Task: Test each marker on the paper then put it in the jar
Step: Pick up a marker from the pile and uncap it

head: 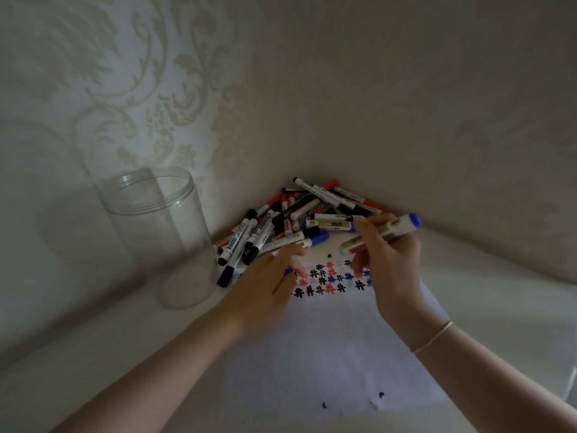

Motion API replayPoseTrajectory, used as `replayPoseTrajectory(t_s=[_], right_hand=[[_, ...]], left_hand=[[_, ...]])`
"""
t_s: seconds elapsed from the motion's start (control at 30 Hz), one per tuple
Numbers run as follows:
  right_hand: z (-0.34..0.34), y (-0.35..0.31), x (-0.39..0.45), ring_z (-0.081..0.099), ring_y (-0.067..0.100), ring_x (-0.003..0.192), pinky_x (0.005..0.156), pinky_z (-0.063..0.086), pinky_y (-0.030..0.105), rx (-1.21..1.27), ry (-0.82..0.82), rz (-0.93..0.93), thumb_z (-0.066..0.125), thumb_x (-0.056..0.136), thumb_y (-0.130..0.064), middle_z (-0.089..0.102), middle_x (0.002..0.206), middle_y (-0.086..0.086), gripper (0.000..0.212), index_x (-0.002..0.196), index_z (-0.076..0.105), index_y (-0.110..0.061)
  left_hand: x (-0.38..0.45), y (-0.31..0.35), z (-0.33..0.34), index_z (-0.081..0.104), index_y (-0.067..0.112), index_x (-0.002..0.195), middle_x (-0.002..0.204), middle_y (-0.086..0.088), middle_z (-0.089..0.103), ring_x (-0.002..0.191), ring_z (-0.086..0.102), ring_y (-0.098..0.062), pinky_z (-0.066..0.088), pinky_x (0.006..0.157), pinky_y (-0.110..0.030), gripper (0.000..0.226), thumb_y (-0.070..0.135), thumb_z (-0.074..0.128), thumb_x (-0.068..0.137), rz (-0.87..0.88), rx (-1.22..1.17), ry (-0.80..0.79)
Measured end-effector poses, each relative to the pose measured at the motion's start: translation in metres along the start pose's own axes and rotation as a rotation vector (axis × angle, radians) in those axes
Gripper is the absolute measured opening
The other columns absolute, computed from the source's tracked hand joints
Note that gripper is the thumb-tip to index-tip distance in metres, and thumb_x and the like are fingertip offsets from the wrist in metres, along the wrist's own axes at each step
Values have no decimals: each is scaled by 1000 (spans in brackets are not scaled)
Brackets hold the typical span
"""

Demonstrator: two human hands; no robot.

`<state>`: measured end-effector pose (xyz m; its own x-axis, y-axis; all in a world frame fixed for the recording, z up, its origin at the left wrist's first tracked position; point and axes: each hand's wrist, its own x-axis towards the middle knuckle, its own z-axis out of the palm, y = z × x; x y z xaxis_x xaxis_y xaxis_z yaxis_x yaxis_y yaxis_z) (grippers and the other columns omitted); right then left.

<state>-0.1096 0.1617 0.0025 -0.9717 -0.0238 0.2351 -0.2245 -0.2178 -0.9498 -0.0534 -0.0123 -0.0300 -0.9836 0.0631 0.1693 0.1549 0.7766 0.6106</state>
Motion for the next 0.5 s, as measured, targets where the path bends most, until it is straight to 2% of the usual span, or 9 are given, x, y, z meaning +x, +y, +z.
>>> replayPoseTrajectory(t_s=[0.1, 0.2, 0.3, 0.37, 0.43, 0.5], right_hand=[[-8, 0, 8, 61, 22, 49, 51, 57, 32, 77, 55, 92, 55, 93, -7, 65, 66, 12, 11, 83, 59, -8], [-14, 6, 13, 67, 27, 65, 67, 60, 38, 68, 42, 178, 55, 92, -5, 66, 80, 17, 8, 87, 61, -8], [-19, 10, 13, 66, 27, 67, 70, 58, 37, 26, 32, 221, 59, 88, 0, 65, 79, 16, 6, 86, 62, -6], [-24, 12, 13, 62, 24, 63, 63, 57, 32, -41, 33, 222, 62, 84, 3, 65, 76, 14, 7, 84, 61, -4], [-29, 14, 14, 58, 20, 58, 56, 54, 27, -82, 38, 228, 63, 84, 4, 63, 73, 13, 10, 81, 60, -5], [-31, 15, 15, 56, 19, 55, 54, 52, 26, -83, 32, 239, 60, 84, 6, 62, 72, 14, 10, 81, 60, -3]], left_hand=[[2, -5, 1, 34, 39, 139, 130, 17, 50, 119, 46, -3, 41, 102, -28, 39, 31, 38, 101, 13, 172, 27], [4, -6, 8, 43, 35, 136, 140, 18, 38, 129, 38, -2, 34, 102, -16, 38, 30, 48, 99, 42, 210, 89], [4, -8, 12, 52, 25, 130, 143, 8, 36, 118, 44, -1, 38, 98, -15, 35, 26, 55, 95, 110, 274, 133], [0, -7, 5, 58, 22, 122, 131, 7, 44, 103, 51, -1, 44, 87, -15, 32, 33, 57, 92, 148, 333, 137], [-9, -11, -5, 56, 28, 124, 127, 16, 42, 109, 47, 1, 40, 88, -14, 44, 53, 52, 88, 132, 366, 12], [-17, -21, -14, 45, 37, 136, 137, 27, 30, 126, 28, 9, 31, 104, -17, 69, 73, 37, 78, 99, 379, -192]])
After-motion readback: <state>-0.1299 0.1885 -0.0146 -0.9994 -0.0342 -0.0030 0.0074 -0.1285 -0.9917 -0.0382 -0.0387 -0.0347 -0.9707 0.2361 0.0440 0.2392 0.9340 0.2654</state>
